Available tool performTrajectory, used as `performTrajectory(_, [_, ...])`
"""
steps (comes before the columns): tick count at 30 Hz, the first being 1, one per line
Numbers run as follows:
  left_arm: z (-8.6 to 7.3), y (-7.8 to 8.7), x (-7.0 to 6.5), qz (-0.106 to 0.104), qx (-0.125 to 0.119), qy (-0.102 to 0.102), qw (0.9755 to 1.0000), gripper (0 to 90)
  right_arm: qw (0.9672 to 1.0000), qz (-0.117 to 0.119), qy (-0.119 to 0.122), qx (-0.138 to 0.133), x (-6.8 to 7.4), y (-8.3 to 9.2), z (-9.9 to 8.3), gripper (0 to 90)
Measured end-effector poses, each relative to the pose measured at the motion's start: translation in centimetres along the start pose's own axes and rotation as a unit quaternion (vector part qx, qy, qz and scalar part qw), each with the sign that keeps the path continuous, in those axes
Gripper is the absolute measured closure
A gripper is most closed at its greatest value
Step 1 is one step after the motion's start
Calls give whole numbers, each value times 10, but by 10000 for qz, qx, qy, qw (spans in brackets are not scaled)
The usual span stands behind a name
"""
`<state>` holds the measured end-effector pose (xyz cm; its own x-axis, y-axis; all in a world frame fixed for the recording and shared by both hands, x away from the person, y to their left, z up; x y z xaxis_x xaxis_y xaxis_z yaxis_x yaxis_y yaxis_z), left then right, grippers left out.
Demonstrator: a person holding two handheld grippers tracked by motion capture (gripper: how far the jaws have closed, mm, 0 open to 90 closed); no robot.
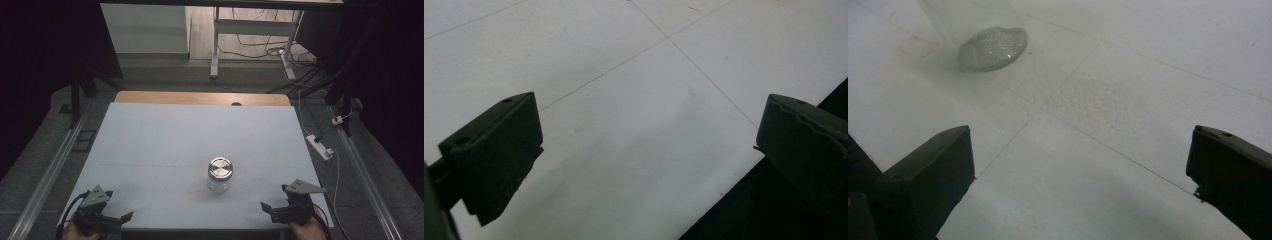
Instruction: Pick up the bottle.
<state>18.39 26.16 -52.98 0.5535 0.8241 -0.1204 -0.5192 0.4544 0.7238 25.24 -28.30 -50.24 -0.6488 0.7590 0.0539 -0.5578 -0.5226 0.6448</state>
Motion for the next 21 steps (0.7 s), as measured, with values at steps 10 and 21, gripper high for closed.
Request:
performTrajectory(10, [1, -1, 0, -21, 76, -12, 10000, 0, 9999, -31, 155, 35, 3, -1, 0, 0])
performTrajectory(21, [0, -1, 1, -24, 75, 46, 10000, 0, 9996, 186, 163, -111, 7, 0, 5, 0])
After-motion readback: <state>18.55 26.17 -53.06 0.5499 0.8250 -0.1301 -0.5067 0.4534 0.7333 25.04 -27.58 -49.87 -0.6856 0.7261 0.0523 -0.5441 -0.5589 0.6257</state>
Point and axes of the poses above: each handheld gripper's, and its own axes: y roughly backward along the jaws, z roughly out of its top, x roughly to its left, the point moved 1 cm from there along -y, roughly forward along the jaws, and after that the axes turned 1 degree about y, right-handed, at the moved point
